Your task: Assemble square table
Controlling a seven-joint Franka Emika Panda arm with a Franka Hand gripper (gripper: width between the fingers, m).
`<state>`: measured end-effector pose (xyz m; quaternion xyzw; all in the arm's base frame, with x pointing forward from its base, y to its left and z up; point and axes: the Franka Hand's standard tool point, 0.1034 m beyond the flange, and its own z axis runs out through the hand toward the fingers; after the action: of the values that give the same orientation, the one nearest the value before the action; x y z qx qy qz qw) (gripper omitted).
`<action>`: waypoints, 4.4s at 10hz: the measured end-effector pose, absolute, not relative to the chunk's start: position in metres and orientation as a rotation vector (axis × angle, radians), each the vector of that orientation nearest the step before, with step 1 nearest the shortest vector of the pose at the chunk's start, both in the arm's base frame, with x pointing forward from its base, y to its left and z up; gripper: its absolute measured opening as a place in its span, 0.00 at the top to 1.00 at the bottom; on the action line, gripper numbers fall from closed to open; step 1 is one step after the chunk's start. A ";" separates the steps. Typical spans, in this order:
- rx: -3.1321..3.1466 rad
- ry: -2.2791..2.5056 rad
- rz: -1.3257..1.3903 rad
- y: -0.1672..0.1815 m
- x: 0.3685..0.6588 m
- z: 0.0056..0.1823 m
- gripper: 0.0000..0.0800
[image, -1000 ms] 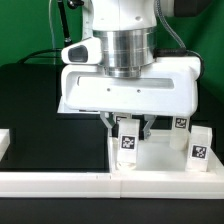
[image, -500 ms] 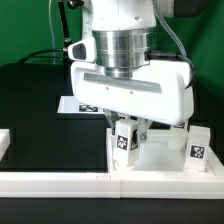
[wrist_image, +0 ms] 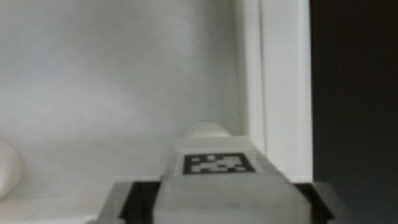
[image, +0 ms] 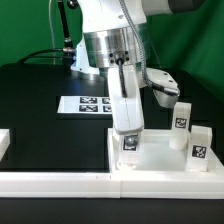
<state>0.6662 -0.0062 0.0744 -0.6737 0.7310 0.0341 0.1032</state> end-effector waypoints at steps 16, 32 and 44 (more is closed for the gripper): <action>-2.882 1.017 -0.086 -0.006 0.662 0.074 0.64; -2.720 1.216 -0.059 -0.005 0.665 0.073 0.19; -2.553 1.630 0.078 -0.010 0.668 0.072 0.64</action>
Offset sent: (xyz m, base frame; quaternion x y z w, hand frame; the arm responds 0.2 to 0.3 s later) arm 0.0021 0.0096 0.0010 -0.0057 -0.0116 -0.5043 0.8634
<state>0.6682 -0.0099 0.0719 -0.8413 0.5371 0.0257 0.0556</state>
